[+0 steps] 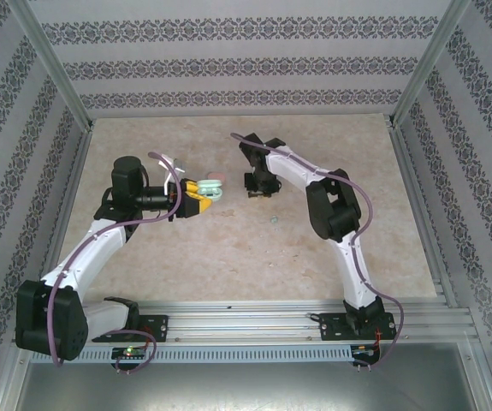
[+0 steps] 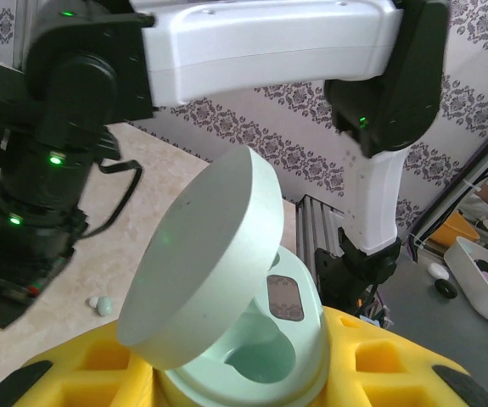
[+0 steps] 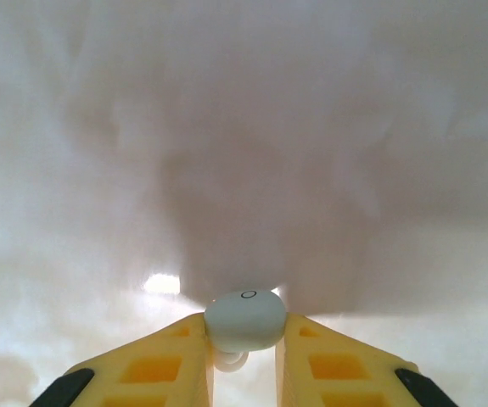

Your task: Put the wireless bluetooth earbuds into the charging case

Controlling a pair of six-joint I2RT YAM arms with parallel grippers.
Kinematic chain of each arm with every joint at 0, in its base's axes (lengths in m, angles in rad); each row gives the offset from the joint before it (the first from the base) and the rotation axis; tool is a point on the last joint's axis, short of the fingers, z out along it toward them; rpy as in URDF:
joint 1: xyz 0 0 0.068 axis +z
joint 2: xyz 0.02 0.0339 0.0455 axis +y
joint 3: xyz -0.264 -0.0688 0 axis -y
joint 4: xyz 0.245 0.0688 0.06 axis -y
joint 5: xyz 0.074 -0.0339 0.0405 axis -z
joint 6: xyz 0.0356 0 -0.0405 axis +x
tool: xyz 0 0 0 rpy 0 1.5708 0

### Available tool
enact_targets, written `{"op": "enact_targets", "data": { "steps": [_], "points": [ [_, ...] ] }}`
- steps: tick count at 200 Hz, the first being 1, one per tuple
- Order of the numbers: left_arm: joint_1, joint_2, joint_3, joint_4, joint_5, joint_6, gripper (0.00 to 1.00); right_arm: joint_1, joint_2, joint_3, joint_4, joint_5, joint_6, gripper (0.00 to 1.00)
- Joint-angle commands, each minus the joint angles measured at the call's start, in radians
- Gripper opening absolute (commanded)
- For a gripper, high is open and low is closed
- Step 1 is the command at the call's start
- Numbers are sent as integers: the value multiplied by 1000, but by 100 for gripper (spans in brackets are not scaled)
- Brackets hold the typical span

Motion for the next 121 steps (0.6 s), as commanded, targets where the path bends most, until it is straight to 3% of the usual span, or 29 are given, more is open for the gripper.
{"op": "enact_targets", "data": {
  "steps": [1, 49, 121],
  "points": [
    [12, -28, -16, 20, 11, 1, 14, 59, -86, -120, 18, -34, -30, 22],
    [12, -28, -20, 35, 10, -7, 14, 127, -147, -277, 36, -70, -2, 24],
    [13, -41, -22, 29, 11, -5, 14, 135, -168, -219, -44, -62, 30, 41]
  ]
}}
